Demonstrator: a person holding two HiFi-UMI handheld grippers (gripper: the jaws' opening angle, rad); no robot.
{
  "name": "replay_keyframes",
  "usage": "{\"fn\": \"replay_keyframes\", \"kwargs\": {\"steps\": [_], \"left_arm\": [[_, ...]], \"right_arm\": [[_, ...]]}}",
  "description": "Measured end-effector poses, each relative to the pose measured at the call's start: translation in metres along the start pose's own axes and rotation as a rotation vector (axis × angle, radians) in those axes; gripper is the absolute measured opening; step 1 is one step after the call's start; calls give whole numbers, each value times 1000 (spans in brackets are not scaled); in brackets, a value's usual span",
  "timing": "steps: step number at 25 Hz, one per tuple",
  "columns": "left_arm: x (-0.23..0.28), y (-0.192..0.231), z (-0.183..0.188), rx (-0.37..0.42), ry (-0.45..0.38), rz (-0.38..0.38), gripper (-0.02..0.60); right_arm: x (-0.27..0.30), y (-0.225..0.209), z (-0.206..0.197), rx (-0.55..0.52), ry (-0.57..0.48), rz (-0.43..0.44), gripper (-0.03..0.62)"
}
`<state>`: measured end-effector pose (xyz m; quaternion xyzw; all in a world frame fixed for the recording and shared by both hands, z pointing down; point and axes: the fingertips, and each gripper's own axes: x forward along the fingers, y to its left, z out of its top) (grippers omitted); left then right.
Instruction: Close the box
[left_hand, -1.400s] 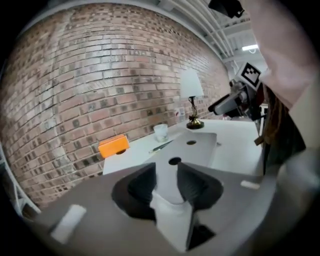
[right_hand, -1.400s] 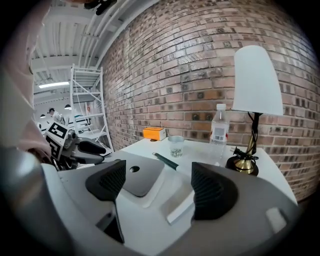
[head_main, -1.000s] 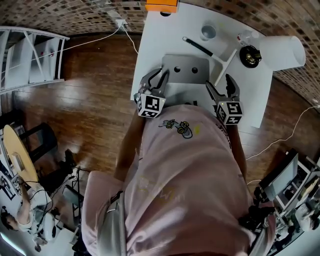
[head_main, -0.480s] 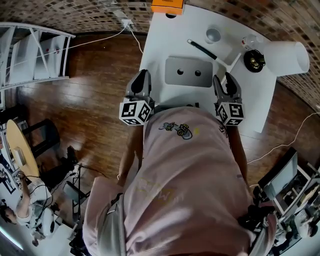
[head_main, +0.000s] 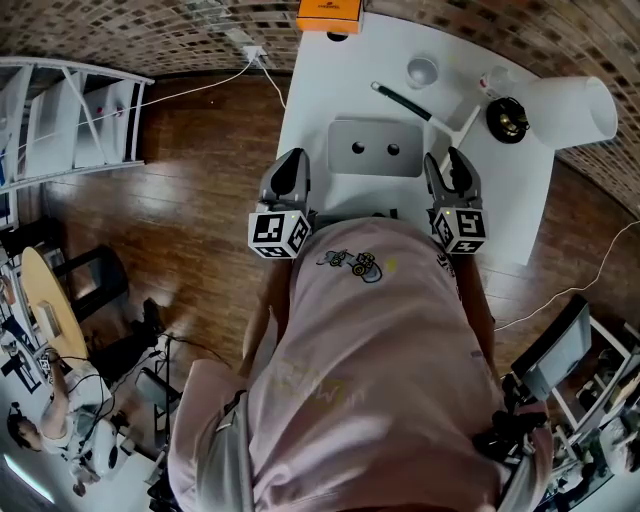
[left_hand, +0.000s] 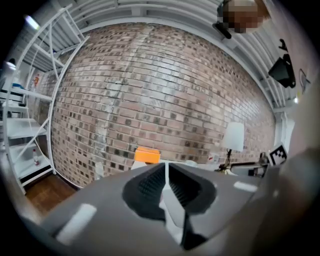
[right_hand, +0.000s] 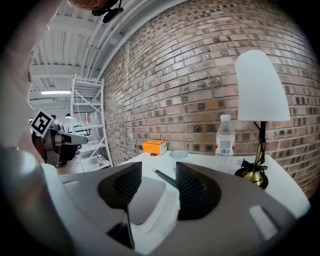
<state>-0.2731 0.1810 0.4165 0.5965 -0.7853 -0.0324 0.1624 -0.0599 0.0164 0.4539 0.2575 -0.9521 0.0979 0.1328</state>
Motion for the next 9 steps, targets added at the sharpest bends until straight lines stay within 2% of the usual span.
{"fn": "replay_keyframes", "kwargs": {"steps": [9], "left_arm": [[4,-11,-9,24,36,-14,21]], "right_arm": [[-1,-1,-6,2,18,13,204]]}}
